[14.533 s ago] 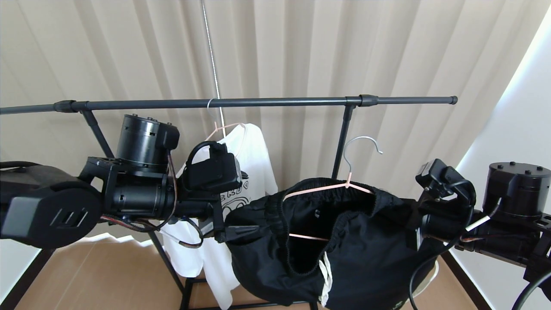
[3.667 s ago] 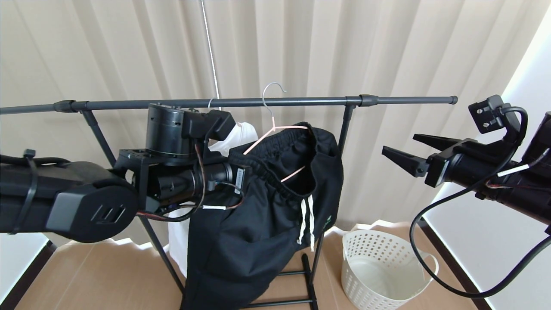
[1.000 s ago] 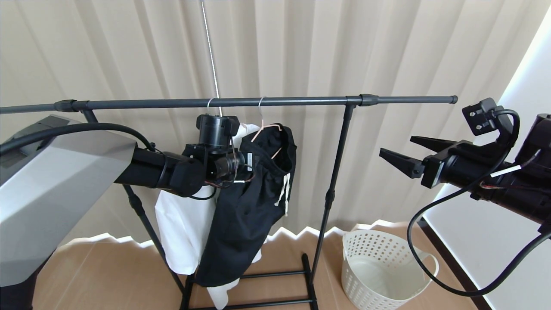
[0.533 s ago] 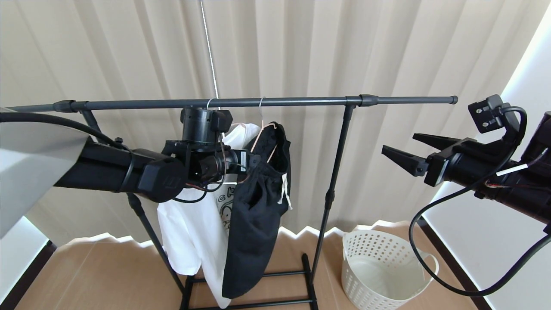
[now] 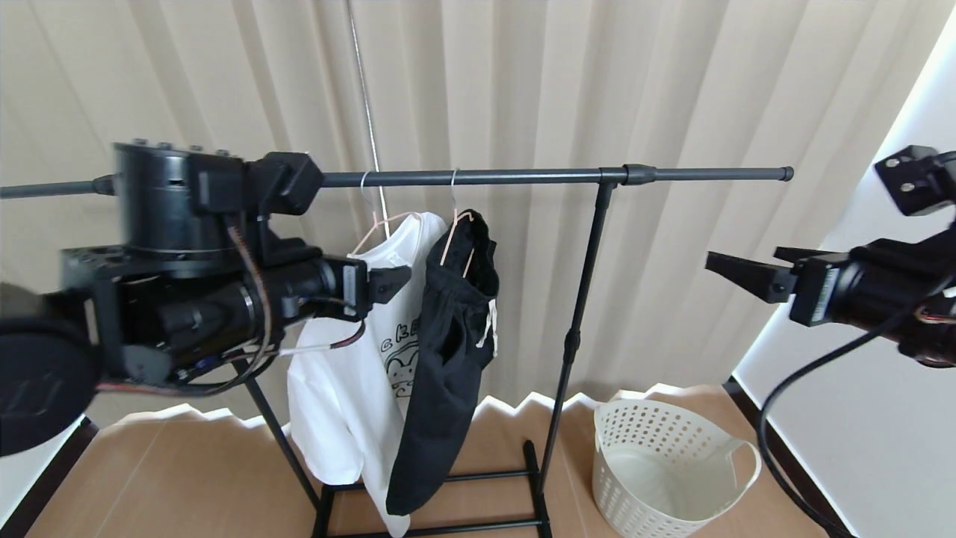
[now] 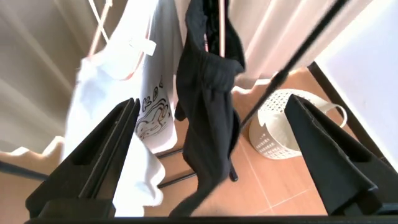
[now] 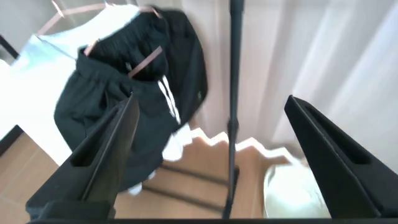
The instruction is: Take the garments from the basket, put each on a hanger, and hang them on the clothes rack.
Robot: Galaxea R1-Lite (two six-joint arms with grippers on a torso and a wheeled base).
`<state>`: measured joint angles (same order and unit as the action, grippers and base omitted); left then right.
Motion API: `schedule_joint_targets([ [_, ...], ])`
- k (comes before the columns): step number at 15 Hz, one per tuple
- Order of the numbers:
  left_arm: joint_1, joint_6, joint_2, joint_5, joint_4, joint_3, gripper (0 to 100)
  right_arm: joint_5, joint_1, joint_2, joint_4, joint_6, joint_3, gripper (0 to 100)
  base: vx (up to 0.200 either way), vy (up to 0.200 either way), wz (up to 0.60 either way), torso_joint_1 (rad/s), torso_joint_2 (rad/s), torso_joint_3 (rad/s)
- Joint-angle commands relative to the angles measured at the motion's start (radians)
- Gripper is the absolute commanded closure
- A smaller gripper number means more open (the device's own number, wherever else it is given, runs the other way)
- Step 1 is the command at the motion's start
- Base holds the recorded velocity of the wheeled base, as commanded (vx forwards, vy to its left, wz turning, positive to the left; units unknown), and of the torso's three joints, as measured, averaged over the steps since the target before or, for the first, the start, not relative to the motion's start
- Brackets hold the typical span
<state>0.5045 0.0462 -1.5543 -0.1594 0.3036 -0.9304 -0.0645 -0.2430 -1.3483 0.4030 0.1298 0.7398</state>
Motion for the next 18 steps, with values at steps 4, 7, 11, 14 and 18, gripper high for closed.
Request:
schedule_joint_targets([
  [4, 0.02, -0.134, 0.862, 0.037, 0.0, 0.883, 0, 0.141, -0.039, 0.736, -0.151, -0.05, -0.593, 0, 0.0, 0.0, 0.0, 0.0, 0.0, 0.0],
  [7, 0.014, -0.074, 1.172, 0.176, -0.178, 0.93, 0, 0.138, -0.033, 1.005, -0.276, -0.075, -0.737, 0, 0.0, 0.0, 0.0, 0.0, 0.0, 0.0],
  [11, -0.287, -0.054, 1.289, 0.136, -0.258, 0.93, 0, 0.163, 0.134, 1.256, -0.48, -0.081, -0.683, 0, 0.0, 0.0, 0.0, 0.0, 0.0, 0.0],
  [14, -0.468, -0.057, 1.504, 0.19, -0.253, 0.93, 0, 0.124, 0.266, 1.308, -0.489, -0.111, -0.68, 0, 0.0, 0.0, 0.0, 0.0, 0.0, 0.0],
  [18, -0.511, -0.04, 1.554, 0.093, -0.251, 0.93, 0, 0.199, 0.254, 1.344, -0.444, -0.128, -0.728, 0, 0.0, 0.0, 0.0, 0.0, 0.0, 0.0],
])
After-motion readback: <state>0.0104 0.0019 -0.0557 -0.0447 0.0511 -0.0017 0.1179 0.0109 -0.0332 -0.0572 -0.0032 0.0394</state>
